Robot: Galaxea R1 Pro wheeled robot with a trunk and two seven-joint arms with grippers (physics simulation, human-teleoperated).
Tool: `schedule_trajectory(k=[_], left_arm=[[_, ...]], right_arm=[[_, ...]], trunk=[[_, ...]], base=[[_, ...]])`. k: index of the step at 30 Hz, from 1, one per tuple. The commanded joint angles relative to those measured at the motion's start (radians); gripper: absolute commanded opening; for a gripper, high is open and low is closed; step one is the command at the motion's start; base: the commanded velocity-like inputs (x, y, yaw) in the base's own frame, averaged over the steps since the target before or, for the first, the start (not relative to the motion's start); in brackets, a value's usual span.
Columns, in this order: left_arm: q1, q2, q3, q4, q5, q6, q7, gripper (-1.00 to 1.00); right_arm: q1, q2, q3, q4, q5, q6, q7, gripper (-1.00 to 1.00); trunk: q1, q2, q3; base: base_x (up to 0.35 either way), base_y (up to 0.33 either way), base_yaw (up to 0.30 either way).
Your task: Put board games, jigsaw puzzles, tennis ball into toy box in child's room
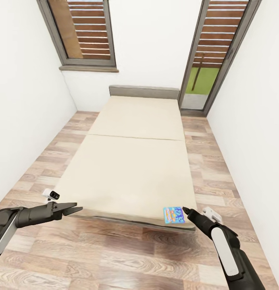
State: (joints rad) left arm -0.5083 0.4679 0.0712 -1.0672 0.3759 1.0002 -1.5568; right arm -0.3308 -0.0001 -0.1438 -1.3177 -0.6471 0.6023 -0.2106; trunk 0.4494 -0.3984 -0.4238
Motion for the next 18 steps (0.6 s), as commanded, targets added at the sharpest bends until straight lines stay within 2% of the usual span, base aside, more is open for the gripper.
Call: schedule_trajectory(k=[1,18], left_arm=[[-0.001,0.001,-0.001,0.000,0.000,0.011,-0.003,1.00],[-0.001,0.003,-0.001,0.000,0.000,0.011,-0.003,1.00]], right_arm=[[0.000,0.000,0.000,-0.001,-0.011,0.004,-0.009,1.00],[0.000,0.000,0.003,0.003,-0.011,0.003,-0.009,1.00]], trunk=[[0.001,-0.002,0.000],[0.001,-0.002,0.028]], base=[[0.000,0.000,0.100],[0.000,0.000,0.087]])
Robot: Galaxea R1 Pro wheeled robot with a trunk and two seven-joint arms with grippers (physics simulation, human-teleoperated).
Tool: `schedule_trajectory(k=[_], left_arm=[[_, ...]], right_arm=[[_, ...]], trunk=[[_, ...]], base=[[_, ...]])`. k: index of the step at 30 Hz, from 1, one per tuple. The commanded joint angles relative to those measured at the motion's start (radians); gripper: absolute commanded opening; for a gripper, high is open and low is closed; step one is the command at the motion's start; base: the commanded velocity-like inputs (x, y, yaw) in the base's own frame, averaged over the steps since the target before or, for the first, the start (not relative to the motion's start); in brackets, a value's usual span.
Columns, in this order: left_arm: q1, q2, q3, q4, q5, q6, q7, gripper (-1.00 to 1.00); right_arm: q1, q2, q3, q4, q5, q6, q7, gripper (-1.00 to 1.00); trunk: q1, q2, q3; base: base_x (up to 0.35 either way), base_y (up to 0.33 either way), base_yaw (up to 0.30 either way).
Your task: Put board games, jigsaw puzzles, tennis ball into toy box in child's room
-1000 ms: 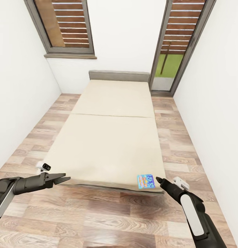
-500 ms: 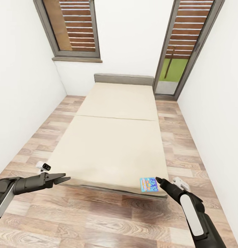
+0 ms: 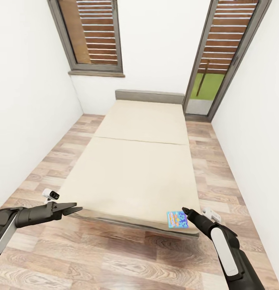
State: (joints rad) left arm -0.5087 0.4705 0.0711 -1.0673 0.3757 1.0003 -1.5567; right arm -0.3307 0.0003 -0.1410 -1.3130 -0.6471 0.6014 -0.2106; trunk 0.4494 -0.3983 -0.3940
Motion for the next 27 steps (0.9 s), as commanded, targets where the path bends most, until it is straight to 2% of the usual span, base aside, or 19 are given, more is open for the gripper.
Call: schedule_trajectory(k=[1,9,27], left_arm=[[-0.001,0.000,-0.001,0.000,0.000,0.011,-0.003,1.00],[-0.001,0.001,-0.001,0.000,0.000,0.011,-0.004,1.00],[-0.001,0.001,0.007,0.000,0.000,0.010,-0.005,1.00]], right_arm=[[-0.001,0.000,0.000,-0.002,-0.010,0.004,-0.009,1.00],[-0.001,0.000,0.000,0.000,-0.011,0.003,-0.009,1.00],[-0.001,0.000,0.000,0.000,-0.011,0.004,-0.009,1.00]], trunk=[[0.001,-0.002,0.000],[0.001,-0.002,0.013],[0.001,-0.002,0.040]], base=[[0.000,0.000,0.018],[0.000,0.000,-0.084],[0.000,0.000,-0.187]])
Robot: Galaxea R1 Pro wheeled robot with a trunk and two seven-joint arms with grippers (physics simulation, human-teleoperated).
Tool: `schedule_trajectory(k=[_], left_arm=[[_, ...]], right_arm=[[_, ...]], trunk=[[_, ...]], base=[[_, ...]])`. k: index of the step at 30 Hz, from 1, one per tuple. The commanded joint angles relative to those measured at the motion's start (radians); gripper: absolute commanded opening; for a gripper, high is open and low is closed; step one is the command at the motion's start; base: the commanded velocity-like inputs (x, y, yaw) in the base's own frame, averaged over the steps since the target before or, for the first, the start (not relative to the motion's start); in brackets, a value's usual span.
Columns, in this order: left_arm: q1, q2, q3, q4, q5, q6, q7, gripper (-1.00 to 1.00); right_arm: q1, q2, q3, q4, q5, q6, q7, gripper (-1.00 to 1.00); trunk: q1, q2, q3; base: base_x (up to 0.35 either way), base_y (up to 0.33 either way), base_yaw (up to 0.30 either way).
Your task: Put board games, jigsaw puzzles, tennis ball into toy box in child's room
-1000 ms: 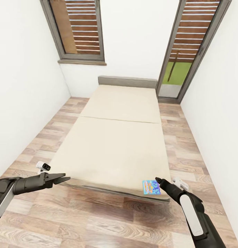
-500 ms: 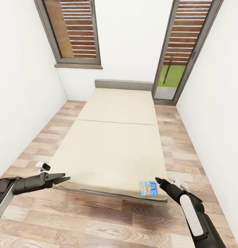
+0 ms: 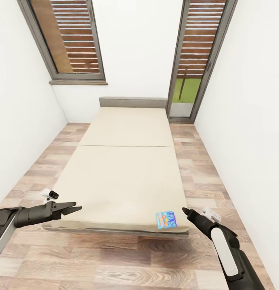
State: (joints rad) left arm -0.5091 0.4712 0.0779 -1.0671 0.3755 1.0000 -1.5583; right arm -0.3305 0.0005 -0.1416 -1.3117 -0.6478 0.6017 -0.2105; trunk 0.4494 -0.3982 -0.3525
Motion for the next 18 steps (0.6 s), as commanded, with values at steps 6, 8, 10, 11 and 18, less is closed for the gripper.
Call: schedule_trajectory(k=[6,8,10,11,18], left_arm=[[0.000,0.001,0.001,0.000,0.000,0.010,-0.005,1.00],[0.000,0.001,0.002,0.000,0.000,0.010,-0.005,1.00],[0.000,0.000,0.004,0.000,0.000,0.010,-0.005,1.00],[0.000,0.000,0.005,0.000,0.000,0.010,-0.005,1.00],[0.000,0.000,0.006,-0.001,0.000,0.010,-0.005,1.00]], right_arm=[[-0.001,0.002,0.000,-0.006,-0.009,0.003,-0.009,1.00],[-0.001,0.004,0.001,-0.006,-0.009,0.003,-0.009,1.00],[-0.001,0.006,0.001,-0.006,-0.008,0.003,-0.009,1.00],[-0.001,0.007,0.002,-0.007,-0.008,0.003,-0.009,1.00],[-0.001,0.009,0.002,-0.006,-0.008,0.003,-0.009,1.00]], trunk=[[0.001,-0.002,0.007],[0.001,-0.002,0.010],[0.001,-0.002,0.012],[0.001,-0.002,0.014],[0.001,-0.002,0.020]], base=[[-0.030,0.000,-0.208],[-0.036,0.000,-0.208],[-0.018,0.000,-0.208],[-0.010,0.000,-0.209],[-0.004,0.000,-0.136]])
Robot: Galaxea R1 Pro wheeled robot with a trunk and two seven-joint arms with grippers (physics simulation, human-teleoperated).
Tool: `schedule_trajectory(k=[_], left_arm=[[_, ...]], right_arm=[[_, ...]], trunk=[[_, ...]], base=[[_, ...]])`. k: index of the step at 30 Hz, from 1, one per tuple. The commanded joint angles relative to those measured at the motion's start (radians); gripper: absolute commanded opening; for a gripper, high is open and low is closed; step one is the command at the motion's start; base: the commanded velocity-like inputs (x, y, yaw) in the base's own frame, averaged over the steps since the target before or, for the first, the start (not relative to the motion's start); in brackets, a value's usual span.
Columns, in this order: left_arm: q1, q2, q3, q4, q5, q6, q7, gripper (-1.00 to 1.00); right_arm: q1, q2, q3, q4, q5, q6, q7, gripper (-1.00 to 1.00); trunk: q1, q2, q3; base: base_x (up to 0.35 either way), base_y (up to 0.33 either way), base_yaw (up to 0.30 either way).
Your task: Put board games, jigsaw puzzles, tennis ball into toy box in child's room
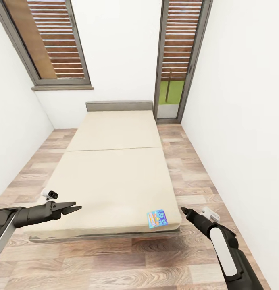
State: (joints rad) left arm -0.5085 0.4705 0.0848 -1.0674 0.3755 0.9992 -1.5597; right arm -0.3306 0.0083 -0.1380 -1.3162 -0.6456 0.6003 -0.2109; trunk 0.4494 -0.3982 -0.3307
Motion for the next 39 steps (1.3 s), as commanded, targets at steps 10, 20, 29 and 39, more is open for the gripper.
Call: schedule_trajectory(k=[10,20,29,39], left_arm=[[-0.001,0.000,0.000,0.000,0.001,0.010,-0.003,1.00],[-0.001,-0.001,0.000,0.000,0.000,0.010,-0.003,1.00],[-0.001,-0.001,0.000,0.000,0.000,0.010,-0.003,1.00],[-0.001,-0.001,0.000,0.000,0.000,0.010,-0.002,1.00]], right_arm=[[-0.001,0.002,0.000,0.000,-0.010,0.004,-0.008,1.00],[-0.001,0.002,0.000,0.000,-0.010,0.004,-0.008,1.00],[-0.001,0.002,0.000,0.000,-0.010,0.004,-0.008,1.00],[-0.001,0.002,0.000,0.000,-0.011,0.004,-0.008,1.00]], trunk=[[0.001,-0.002,0.006],[0.001,-0.002,0.022],[0.001,-0.002,0.036],[0.001,-0.002,0.053]], base=[[-0.047,0.000,0.016],[-0.035,0.000,0.065],[-0.002,-0.025,0.064],[0.000,-0.068,0.072]])
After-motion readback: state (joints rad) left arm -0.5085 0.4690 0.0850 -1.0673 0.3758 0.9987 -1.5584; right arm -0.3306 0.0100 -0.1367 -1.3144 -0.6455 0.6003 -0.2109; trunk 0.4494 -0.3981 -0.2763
